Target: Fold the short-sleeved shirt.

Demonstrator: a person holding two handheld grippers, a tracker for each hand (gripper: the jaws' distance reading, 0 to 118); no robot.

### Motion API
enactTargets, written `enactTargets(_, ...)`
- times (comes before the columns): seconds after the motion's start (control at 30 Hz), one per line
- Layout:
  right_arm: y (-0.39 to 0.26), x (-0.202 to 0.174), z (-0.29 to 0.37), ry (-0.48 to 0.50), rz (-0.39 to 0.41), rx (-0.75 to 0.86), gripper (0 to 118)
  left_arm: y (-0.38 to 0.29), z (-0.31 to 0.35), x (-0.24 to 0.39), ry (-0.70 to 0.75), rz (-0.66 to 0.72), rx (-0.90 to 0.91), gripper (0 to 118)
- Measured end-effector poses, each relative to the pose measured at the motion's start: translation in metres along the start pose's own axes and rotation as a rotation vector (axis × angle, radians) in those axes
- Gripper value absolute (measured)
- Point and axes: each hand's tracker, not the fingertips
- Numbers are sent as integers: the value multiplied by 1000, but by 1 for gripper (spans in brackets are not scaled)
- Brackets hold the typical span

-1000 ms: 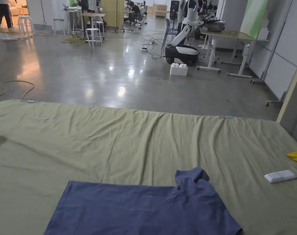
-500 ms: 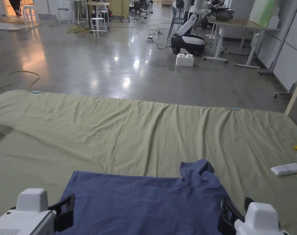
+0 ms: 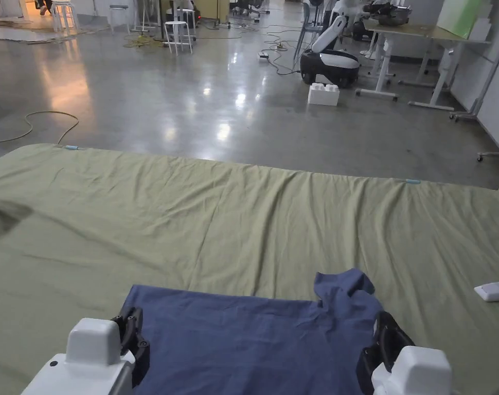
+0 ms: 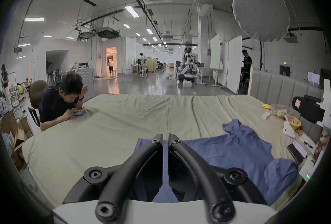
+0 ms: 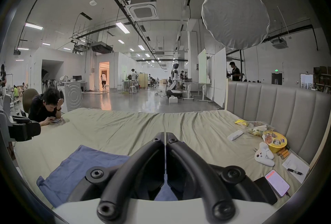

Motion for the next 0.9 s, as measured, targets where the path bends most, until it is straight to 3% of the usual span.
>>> enactTargets(0.2, -18, 0, -19, 17, 9, -96, 2, -15, -63, -30, 4, 21, -191, 5)
enactTargets(0.53, -50, 8, -50, 27, 27, -230, 2, 6, -233, -84, 9, 73, -506, 8)
enactTargets(0.57, -52, 9, -53, 24, 32, -240, 2, 7, -246, -88, 14, 82, -505, 15)
enactTargets(0.63, -58, 13, -57, 16, 35, -259, 2, 9, -275, -93, 23, 101, -540, 52)
enactTargets(0.67, -61, 15, -58, 12, 32, -275, 2, 11, -288, -95, 26, 107, -582, 65)
enactTargets(0.7, -66, 19, -59, -3, 14, -322, 2, 13, -298, -95, 24, 103, -602, 70)
enactTargets(0.9, -81, 33, -64, -43, 27, -352, 2, 7, -347, -91, 52, 20, -698, 72)
